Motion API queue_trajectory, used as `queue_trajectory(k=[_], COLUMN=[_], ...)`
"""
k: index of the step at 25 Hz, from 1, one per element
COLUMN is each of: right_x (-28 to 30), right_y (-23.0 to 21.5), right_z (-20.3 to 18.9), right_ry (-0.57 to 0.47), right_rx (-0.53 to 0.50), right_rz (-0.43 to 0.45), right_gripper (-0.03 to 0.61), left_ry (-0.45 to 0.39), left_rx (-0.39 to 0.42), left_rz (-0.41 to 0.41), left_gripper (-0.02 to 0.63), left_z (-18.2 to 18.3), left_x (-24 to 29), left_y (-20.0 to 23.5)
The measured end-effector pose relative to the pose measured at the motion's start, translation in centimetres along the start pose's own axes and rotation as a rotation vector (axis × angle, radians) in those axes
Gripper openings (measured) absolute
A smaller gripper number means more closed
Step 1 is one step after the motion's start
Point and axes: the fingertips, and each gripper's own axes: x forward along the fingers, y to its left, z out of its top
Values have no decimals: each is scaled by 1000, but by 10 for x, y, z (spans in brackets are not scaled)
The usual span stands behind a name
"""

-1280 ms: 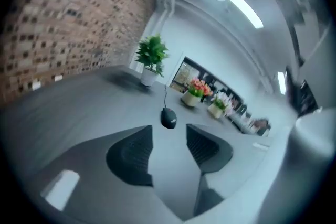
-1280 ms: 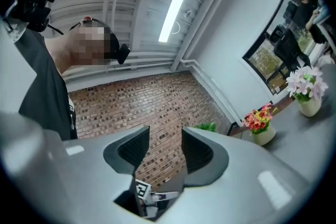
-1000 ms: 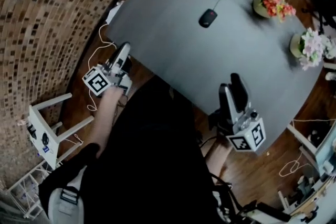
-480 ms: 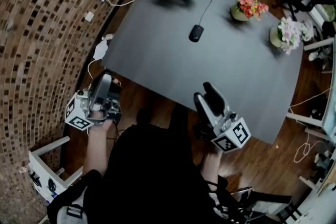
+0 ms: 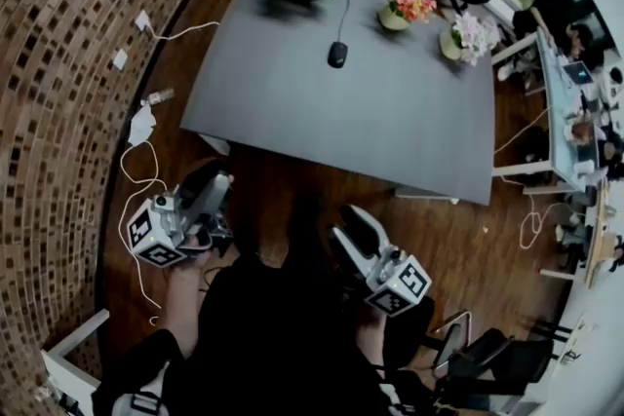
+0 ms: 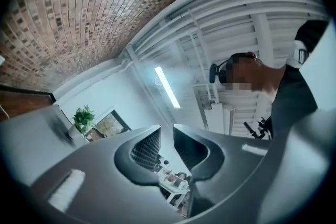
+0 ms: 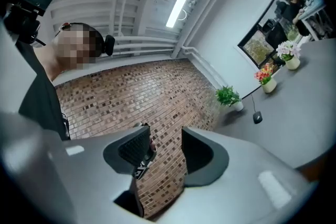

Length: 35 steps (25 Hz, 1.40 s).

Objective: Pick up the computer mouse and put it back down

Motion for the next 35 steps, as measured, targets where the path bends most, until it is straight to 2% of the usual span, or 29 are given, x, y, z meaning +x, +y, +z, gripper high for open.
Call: queue_trajectory(k=[2, 5, 7, 10, 13, 17, 19, 23, 27, 30, 35], right_x=[3, 14, 6, -21, -73, -132, -163, -213, -238, -242, -249], right_y=[33, 89, 108, 131, 131, 119, 112, 107, 122, 136, 143], right_z=[-2, 1, -6, -9, -19, -33, -41, -42, -35, -14, -8], right_ry=[9, 3, 16, 4, -48, -58, -94, -155, -171, -188, -234], right_rx=[-39, -106, -158, -204, -139, -19, 16, -28, -57, -128, -201], right_rz=[53, 187, 215, 228, 188, 61, 21, 1, 6, 13, 16], right_gripper=[187, 186, 186, 138, 104, 55, 31, 14, 0, 0, 0], left_ry=[-6, -11, -9, 17, 138, 358, 409, 424, 446, 435, 415], left_rx=[50, 108, 127, 136, 155, 255, 266, 208, 180, 187, 219], left_rz=[16, 2, -13, -25, -29, -50, -62, -40, -11, -62, -139], left_gripper=[111, 112, 110, 106, 106, 106, 106, 83, 83, 84, 83], left_z=[16, 35, 38, 26, -23, -107, -131, -155, -163, -159, -152], left_x=[-7, -25, -35, -34, -19, -8, -11, -30, -44, -31, -14], left_y=[-14, -43, -64, -96, -126, -181, -207, -239, -259, -275, -294])
